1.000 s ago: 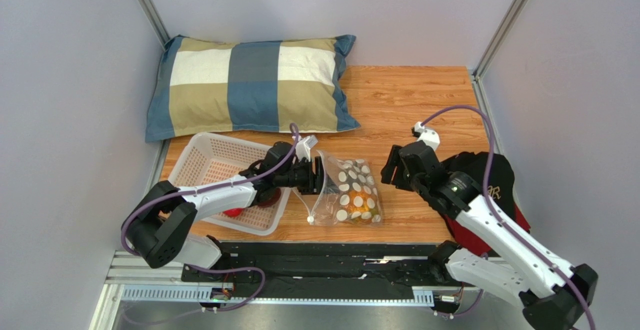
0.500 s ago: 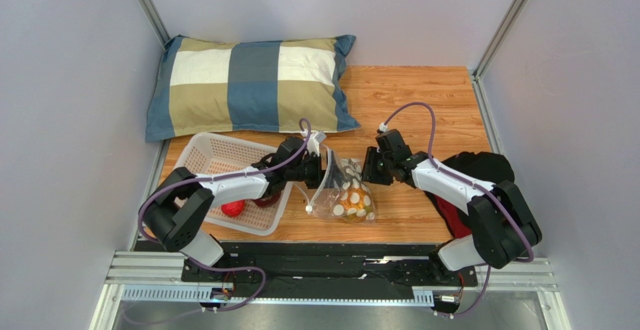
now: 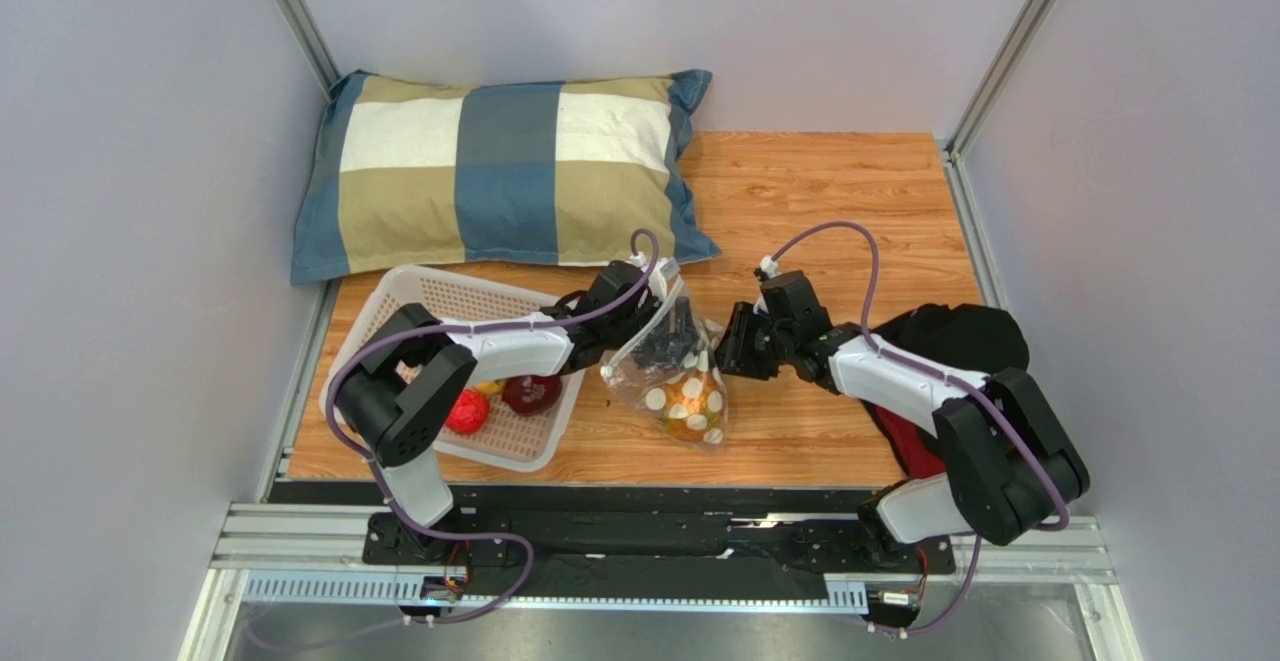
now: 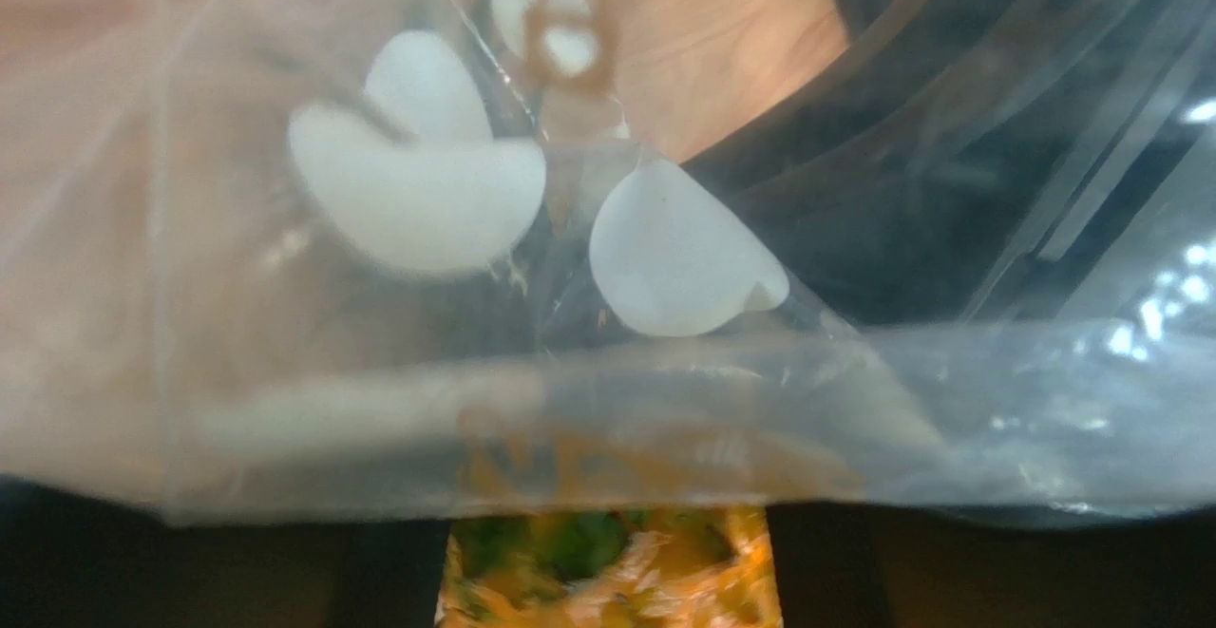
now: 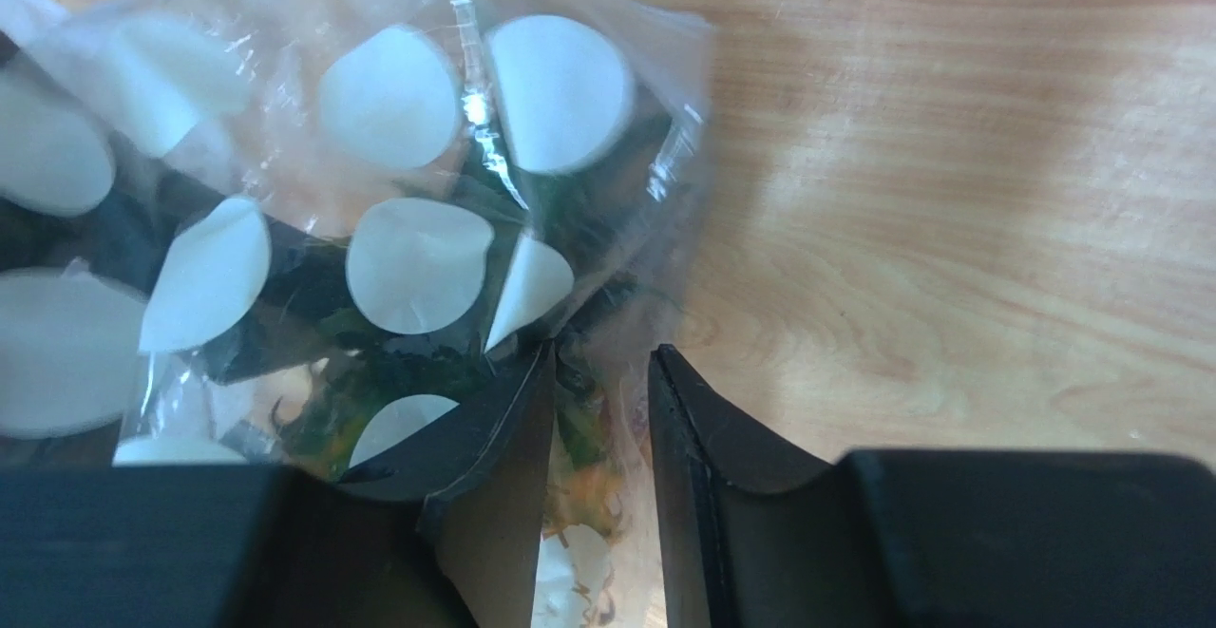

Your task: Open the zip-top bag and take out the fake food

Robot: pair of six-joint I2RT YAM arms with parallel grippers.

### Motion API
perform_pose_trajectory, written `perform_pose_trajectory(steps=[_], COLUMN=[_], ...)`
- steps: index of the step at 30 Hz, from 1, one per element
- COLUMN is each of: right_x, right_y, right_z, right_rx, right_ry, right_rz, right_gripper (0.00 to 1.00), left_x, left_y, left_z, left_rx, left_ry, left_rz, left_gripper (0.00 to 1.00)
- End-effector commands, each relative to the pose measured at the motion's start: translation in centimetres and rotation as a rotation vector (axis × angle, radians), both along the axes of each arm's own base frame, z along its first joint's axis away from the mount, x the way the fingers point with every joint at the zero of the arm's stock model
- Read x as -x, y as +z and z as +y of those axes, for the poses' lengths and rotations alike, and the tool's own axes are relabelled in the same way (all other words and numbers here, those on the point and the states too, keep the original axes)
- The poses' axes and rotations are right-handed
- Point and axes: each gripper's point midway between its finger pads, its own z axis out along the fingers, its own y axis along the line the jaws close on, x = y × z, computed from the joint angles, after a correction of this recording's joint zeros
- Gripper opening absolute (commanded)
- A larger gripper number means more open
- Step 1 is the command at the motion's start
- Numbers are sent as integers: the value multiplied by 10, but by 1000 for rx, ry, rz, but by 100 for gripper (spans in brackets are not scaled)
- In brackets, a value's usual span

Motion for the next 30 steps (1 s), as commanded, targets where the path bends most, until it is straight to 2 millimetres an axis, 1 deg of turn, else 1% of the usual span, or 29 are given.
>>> perform_pose_trajectory(steps=[1, 2, 3, 4, 5, 6, 8, 9, 10, 11, 12, 13, 14, 15, 16, 17, 18, 19, 21, 23, 24, 26, 27, 28, 29, 30], right_x=[11, 11, 6, 10, 9, 8, 12, 10, 14, 15, 15, 18, 19, 21, 19, 22, 23, 19, 21, 20, 20, 19, 21, 21, 23, 24], right_y=[37, 40, 46, 44, 46, 50, 48, 48, 48, 49, 48, 47, 46, 46, 45, 41, 41, 43, 39, 36, 28, 21, 15, 12, 10, 10], right_z=[22, 19, 14, 7, 4, -3, -14, -22, -29, -34, -40, -45, -47, -46, -49, -50, -49, -47, -45, -44, -47, -47, -44, -42, -40, -37], right_rx=[-135, -122, -94, -61, -45, -21, 29, 62, 89, 106, 126, 125, 116, 98, 79, 58, 31, 4, -15, -14, 0, -3, -21, -36, -52, -83], right_ry=[59, 50, 38, 30, 21, 1, -27, -55, -64, -79, -103, -117, -129, -132, -152, -166, -162, -172, -167, -175, -185, -195, -196, -201, -200, -211], right_rz=[-44, -52, -91, -74, -81, -106, -90, -100, -95, -99, -104, -100, -96, -87, -87, -74, -66, -79, -70, -65, -46, -35, -18, -6, 8, 23], right_gripper=[33, 32, 31, 30, 29, 29, 30, 34, 44, 48, 52, 59, 62, 65, 70, 72, 76, 83, 87, 88, 88, 88, 85, 82, 77, 66], left_x=[-7, -6, -5, -5, -6, -5, -3, -3, -1, 2, 5, 6, 10, 11, 15, 18, 20, 22, 25, 26, 25, 26, 27, 30, 32, 33], left_y=[-8, -6, -1, 2, 5, 12, 17, 27, 32, 34, 46, 50, 51, 61, 64, 64, 71, 72, 72, 70, 66, 58, 47, 43, 39, 30], left_z=[-9, -10, -11, -10, -9, -7, -2, -1, 1, 3, 3, 5, 8, 9, 9, 11, 12, 13, 15, 16, 15, 13, 11, 8, 4, 1], left_rx=[16, 34, 42, 42, 42, 42, 18, 29, 28, 29, 50, 57, 57, 75, 87, 89, 102, 106, 106, 100, 91, 66, 49, 51, 51, 40], left_ry=[-17, -26, -35, -44, -46, -50, -65, -68, -80, -90, -97, -102, -107, -108, -120, -124, -128, -137, -140, -141, -143, -154, -171, -189, -199, -206], left_rz=[-54, -64, -75, -93, -104, -120, -143, -165, -186, -187, -210, -218, -218, -236, -241, -239, -248, -245, -242, -240, -230, -191, -165, -151, -151, -138], left_gripper=[42, 35, 26, 7, 0, 0, 0, 0, 0, 0, 0, 0, 0, 0, 0, 0, 0, 0, 0, 0, 0, 0, 2, 13, 20, 25])
